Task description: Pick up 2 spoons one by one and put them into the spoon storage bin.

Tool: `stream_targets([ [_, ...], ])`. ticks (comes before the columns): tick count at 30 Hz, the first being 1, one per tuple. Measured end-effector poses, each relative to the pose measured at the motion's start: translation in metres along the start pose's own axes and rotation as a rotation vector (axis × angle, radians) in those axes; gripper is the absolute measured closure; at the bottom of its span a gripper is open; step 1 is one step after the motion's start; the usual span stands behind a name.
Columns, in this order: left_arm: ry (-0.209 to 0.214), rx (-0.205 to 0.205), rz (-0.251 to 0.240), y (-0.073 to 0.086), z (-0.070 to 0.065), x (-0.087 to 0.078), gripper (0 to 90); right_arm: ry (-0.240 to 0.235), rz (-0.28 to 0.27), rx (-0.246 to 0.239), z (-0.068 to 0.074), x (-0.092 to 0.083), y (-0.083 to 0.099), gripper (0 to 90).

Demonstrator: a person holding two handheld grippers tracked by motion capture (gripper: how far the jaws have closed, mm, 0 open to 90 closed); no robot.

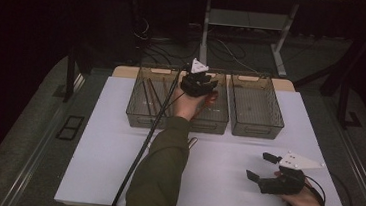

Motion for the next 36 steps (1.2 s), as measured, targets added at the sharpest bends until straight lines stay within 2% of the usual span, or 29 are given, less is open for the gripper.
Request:
stream_targets([
  [6,0.043,-0.013,-0.016,-0.002,-0.004,-0.006,50.6,0.001,0.001,-0.001,-0.001,0.0,0.0,10.7],
  [13,0.116,-0.032,0.029,-0.003,-0.006,-0.026,37.8,-0.002,0.004,-0.007,-0.001,0.0,0.0,10.7],
  [16,0.13,0.002,0.031,-0.003,-0.006,-0.04,35.5,0.0,0.004,0.001,-0.002,0.0,0.0,10.7],
  [23,0.151,0.031,0.045,0.001,0.003,-0.074,32.0,0.003,0.01,0.003,-0.002,0.001,0.0,10.7],
  [29,0.163,0.049,0.077,0.014,0.01,-0.103,27.1,0.004,0.015,0.006,-0.003,0.002,0.001,10.7],
  [36,0.159,0.074,0.109,0.042,0.018,-0.138,26.7,0.006,0.026,0.002,-0.003,0.003,0.002,10.7],
])
Point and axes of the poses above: each handheld gripper's, and its own axes: x roughly forward along the jaws, y roughly out of its underside, z roughly to its left, the point moved 2 cm from there along x, roughly forward along the jaws, and after that the axes turned 9 degrees about -y, right-handed, at the moved point
